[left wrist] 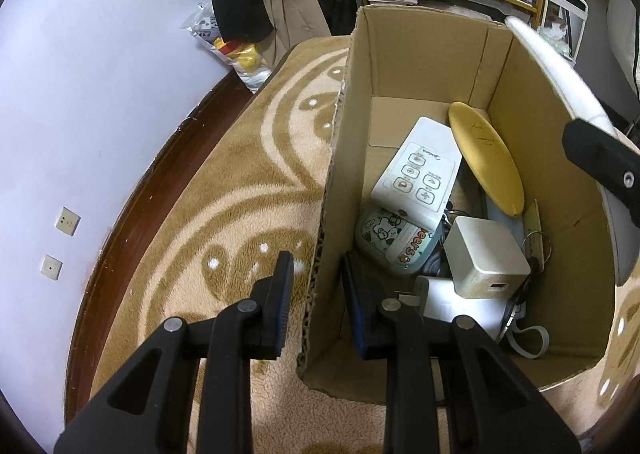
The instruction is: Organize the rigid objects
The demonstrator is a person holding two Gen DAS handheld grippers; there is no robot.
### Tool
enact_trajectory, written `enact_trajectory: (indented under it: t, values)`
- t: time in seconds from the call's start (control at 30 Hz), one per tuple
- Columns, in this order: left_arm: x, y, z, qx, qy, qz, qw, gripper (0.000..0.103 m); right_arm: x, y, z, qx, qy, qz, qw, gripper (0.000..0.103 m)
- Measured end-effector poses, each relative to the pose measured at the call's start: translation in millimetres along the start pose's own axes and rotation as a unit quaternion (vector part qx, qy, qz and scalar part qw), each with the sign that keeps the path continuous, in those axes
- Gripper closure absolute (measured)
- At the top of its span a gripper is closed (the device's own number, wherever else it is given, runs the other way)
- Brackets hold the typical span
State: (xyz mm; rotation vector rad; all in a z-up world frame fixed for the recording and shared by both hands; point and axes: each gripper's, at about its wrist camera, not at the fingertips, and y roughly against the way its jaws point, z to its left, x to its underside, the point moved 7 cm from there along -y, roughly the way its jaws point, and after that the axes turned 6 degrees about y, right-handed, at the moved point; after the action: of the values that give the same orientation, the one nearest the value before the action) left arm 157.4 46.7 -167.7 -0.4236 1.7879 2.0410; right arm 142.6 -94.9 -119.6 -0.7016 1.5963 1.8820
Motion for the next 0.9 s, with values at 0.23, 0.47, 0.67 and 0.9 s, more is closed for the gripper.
enact_trajectory:
  t: [0.23,0.47,0.67,0.9]
  values:
    - [0,0,-1,-0.003,-0.001,0.004,1.0,0.077,0,3,7,-0.007,0.012,-0.004,1.0,0.071]
    - [0,1,0,0.002,0.002,0.004,1.0,0.077,4,15,10,-0.002,0.013,-0.008,1.0,0.061]
    - [0,6,2,0.005,0.001,0.001,1.0,0.077,12,30,2,0.004,0.009,-0.011,1.0,0.037]
    - [3,29,-2,0.014,-0.011,-0.027,0.9995,0.077,23,49,-18,0.043,0.007,-0.013,0.999,0.017]
